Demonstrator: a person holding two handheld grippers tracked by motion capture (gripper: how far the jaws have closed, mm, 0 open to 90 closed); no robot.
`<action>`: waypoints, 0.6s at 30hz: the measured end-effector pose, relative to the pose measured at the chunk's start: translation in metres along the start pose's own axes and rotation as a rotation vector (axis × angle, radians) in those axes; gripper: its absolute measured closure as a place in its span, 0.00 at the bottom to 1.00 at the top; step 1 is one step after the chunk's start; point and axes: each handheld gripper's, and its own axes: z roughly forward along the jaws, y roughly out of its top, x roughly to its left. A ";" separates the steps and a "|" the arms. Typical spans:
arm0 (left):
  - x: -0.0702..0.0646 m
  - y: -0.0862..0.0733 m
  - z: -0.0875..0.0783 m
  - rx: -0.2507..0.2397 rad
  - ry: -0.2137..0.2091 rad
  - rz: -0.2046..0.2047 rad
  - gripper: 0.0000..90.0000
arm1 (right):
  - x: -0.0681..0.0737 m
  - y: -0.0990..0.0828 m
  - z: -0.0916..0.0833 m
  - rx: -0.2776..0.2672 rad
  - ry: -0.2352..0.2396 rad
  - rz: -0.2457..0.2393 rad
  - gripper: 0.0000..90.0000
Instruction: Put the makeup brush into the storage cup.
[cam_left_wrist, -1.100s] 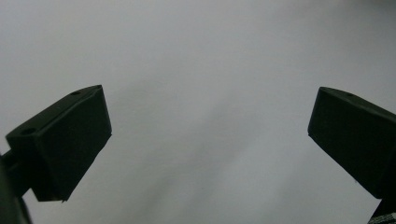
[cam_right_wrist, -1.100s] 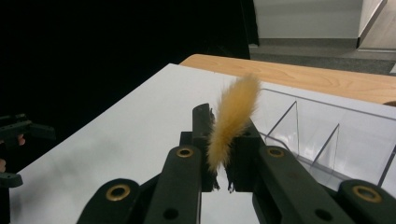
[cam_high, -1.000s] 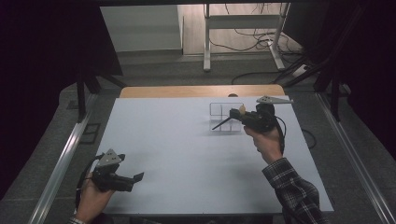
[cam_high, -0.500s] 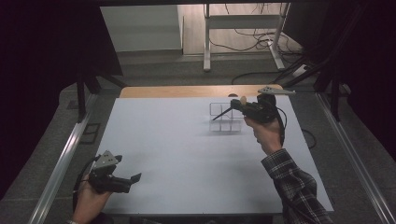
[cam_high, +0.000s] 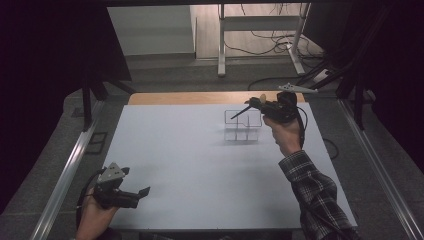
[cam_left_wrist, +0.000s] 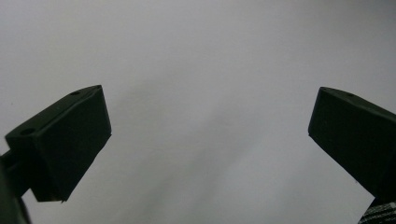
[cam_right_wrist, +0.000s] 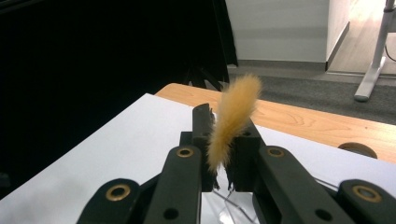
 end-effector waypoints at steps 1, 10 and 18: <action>0.000 0.000 0.000 0.002 -0.001 0.000 0.00 | -0.002 0.000 0.001 -0.002 -0.003 -0.003 0.93; -0.001 0.001 0.001 0.009 0.001 0.006 0.00 | -0.009 0.002 0.013 0.005 -0.030 -0.007 0.93; -0.001 0.001 0.002 0.008 0.008 0.007 0.00 | -0.006 0.002 0.023 0.021 -0.050 -0.049 0.93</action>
